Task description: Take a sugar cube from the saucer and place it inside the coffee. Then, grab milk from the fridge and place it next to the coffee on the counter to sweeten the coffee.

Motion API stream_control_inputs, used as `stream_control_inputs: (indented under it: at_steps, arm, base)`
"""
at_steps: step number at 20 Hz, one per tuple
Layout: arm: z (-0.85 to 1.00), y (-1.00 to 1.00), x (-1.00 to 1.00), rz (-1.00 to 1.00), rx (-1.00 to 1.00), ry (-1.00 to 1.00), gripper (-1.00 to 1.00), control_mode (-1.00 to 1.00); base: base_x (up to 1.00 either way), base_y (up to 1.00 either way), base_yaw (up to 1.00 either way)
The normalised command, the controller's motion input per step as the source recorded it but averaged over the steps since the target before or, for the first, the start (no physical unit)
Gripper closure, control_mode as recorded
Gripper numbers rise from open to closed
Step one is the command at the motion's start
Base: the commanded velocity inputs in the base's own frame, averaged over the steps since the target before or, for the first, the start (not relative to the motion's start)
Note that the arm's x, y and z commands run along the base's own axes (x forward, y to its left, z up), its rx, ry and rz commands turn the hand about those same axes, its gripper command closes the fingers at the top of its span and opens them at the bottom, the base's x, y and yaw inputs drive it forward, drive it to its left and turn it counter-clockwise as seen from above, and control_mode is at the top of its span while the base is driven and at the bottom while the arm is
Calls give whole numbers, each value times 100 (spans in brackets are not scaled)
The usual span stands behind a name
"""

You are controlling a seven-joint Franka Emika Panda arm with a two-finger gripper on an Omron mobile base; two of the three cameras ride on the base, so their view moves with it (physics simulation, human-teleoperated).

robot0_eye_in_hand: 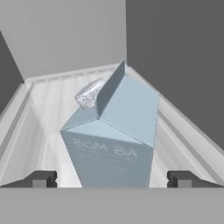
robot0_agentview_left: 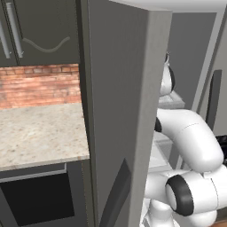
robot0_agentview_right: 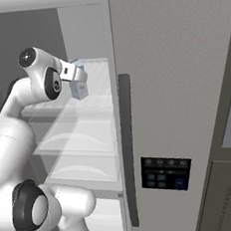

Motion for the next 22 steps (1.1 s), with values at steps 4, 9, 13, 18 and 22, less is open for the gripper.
stream_control_inputs:
  at_steps: [4, 9, 13, 18, 22]
  arm:
    - [0, 0, 23, 0, 0, 0, -100, -100]
    - [0, 0, 17, 0, 0, 0, -100, -100]
    - [-3, 0, 13, 0, 0, 0, -100, -100]
    - [-13, 0, 2, 0, 0, -1, 100, -100]
    - [-13, -4, 0, 0, -1, -5, 100, -100]
  base:
    - [0, 0, 0]
    - [0, 0, 0]
    - [0, 0, 0]
    - [0, 0, 0]
    - [0, 0, 0]
